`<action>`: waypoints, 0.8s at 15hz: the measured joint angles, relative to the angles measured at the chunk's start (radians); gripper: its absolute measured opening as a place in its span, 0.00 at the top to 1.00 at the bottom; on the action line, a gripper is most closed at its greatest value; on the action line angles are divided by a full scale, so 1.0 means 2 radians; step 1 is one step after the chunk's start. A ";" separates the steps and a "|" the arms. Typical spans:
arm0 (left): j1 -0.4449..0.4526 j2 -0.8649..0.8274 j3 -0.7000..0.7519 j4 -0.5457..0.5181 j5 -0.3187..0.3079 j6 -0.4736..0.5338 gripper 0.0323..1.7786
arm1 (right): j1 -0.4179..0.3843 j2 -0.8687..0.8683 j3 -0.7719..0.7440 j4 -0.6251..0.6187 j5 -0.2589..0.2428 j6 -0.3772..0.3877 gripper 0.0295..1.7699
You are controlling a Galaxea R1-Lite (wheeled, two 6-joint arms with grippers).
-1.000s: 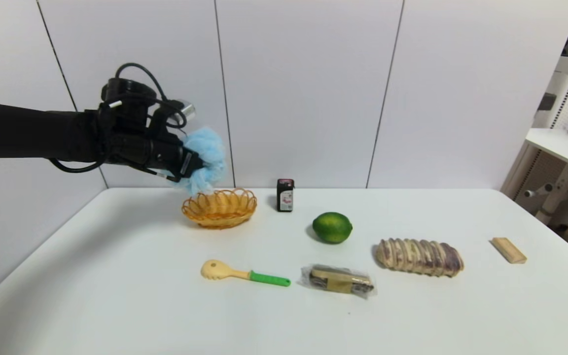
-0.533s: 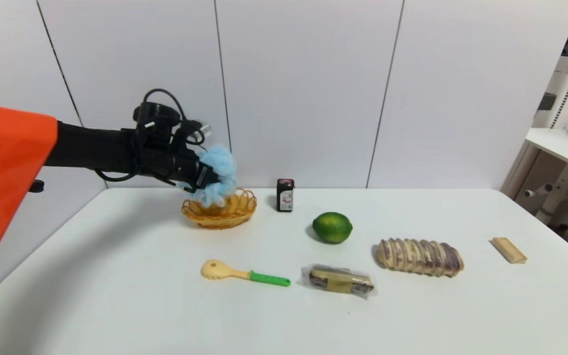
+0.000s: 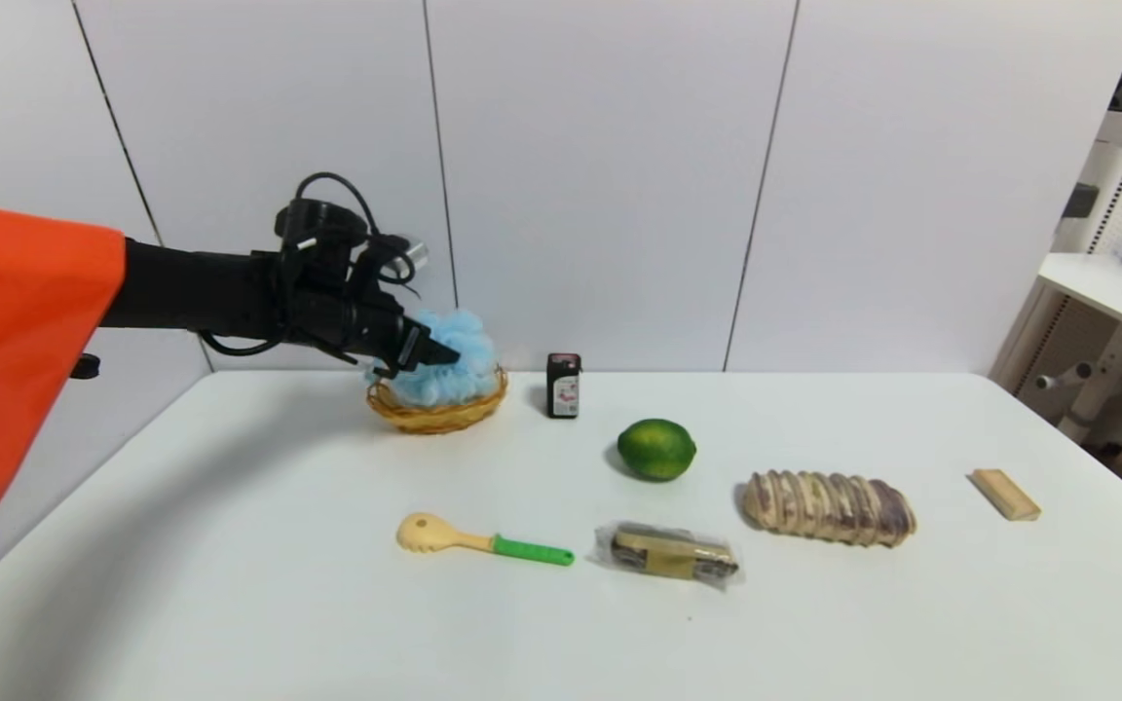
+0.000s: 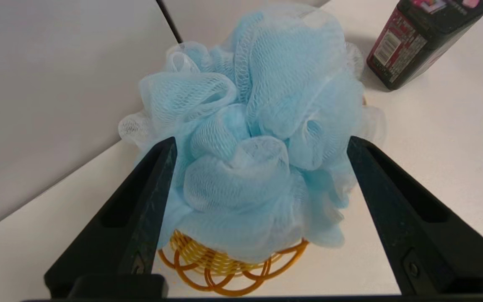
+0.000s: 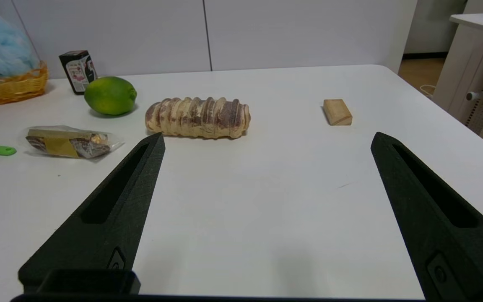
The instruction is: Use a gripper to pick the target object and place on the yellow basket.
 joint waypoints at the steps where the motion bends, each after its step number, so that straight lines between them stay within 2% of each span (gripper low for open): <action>1: -0.001 -0.008 0.001 0.001 0.000 -0.002 0.16 | 0.000 0.000 0.000 0.000 0.000 0.000 0.04; 7: -0.012 -0.103 0.002 0.042 0.008 -0.032 0.10 | 0.000 0.000 0.000 0.000 0.000 0.000 0.04; 9: -0.005 -0.148 0.001 0.044 0.041 -0.036 0.08 | 0.000 0.000 0.000 0.000 0.000 0.000 0.04; 12: 0.020 -0.230 0.005 0.045 0.129 -0.039 0.07 | 0.000 0.000 0.000 0.000 0.000 0.000 0.04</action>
